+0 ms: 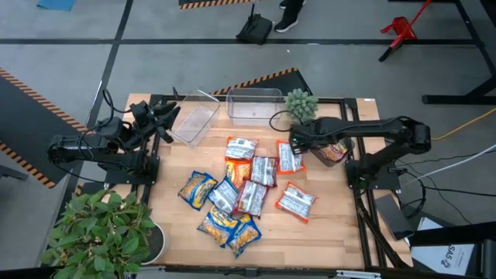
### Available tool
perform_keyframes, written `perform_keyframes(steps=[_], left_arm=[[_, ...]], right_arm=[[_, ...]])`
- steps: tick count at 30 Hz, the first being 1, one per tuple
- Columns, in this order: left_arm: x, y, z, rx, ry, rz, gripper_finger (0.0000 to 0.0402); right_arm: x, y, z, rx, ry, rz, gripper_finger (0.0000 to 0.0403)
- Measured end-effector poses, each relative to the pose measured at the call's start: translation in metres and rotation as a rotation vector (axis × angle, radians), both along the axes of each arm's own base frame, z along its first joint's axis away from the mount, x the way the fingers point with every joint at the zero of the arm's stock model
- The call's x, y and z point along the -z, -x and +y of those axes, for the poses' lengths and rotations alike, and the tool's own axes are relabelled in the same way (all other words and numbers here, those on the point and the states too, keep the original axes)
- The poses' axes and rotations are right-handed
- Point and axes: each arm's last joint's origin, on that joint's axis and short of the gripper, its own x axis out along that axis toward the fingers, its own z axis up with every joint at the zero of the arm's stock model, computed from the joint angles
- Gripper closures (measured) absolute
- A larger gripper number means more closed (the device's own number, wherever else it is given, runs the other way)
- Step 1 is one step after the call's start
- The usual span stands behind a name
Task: Sort Maruchan noodles
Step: Put the red noodle pack into the transparent black bin
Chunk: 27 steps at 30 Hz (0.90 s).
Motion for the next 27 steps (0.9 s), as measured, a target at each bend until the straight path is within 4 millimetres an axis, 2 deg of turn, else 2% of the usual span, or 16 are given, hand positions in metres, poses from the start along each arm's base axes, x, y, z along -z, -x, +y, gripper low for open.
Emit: perform_keyframes(steps=[4, 8, 17, 23, 27], left_arm=[[0.000, 0.000, 0.000, -0.007, 0.002, 0.000, 0.0274], [0.000, 0.000, 0.000, -0.008, 0.002, -0.001, 0.0274], [0.000, 0.000, 0.000, -0.009, 0.002, 0.000, 0.0274], [0.000, 0.000, 0.000, -0.012, 0.003, 0.000, 0.0274], [0.000, 0.000, 0.000, -0.012, 0.003, 0.002, 0.0274]], right_arm=[[0.002, -0.005, -0.001, 0.003, -0.002, -0.036, 0.0141], [0.001, -0.008, 0.001, 0.026, -0.027, -0.086, 0.0121], [0.001, -0.009, 0.025, -0.057, -0.032, -0.043, 0.0119], [0.000, 0.000, 0.029, -0.013, -0.026, 0.039, 0.0119], [-0.014, -0.003, 0.028, -0.063, 0.001, 0.051, 0.0119]])
